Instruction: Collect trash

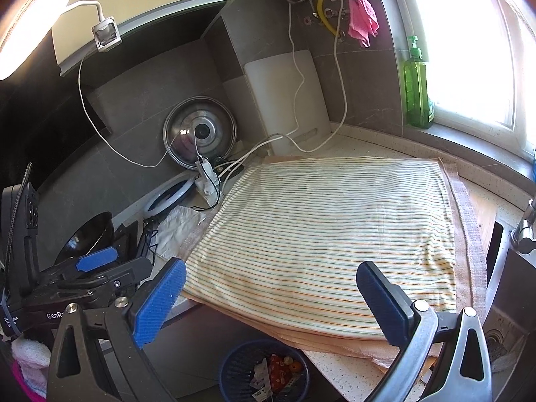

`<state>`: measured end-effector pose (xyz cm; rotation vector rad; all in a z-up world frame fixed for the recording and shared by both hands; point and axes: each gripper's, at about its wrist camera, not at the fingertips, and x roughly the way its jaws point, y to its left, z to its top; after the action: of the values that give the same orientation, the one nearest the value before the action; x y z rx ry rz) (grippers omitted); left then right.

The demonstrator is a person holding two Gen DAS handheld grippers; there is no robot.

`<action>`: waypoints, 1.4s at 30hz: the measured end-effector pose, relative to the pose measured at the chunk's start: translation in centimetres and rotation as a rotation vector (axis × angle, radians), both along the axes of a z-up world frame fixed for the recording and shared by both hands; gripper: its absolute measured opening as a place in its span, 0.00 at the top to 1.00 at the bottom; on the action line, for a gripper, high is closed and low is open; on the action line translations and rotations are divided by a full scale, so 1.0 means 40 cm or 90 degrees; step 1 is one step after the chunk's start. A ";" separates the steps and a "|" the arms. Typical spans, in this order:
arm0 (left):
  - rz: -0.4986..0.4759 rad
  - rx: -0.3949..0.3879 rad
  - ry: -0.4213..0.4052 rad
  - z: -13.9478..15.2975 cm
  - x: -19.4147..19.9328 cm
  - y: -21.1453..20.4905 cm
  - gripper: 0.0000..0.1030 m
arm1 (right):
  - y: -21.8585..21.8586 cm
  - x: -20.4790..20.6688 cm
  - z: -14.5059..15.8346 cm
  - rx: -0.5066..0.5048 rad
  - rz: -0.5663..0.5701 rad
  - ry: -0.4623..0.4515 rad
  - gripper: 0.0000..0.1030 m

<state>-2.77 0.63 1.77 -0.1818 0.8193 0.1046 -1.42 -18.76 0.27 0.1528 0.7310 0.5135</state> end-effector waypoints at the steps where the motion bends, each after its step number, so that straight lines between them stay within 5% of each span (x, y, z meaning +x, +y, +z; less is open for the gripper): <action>1: -0.001 0.000 0.000 0.000 0.000 0.001 0.01 | 0.000 0.001 -0.001 0.001 0.000 0.000 0.00; 42: -0.006 0.004 -0.007 0.005 0.011 0.000 0.01 | 0.022 0.025 -0.023 0.011 -0.016 0.035 0.00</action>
<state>-2.35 0.62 1.97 -0.1719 0.8089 0.0972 -0.42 -17.88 -0.67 0.1920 0.7776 0.4934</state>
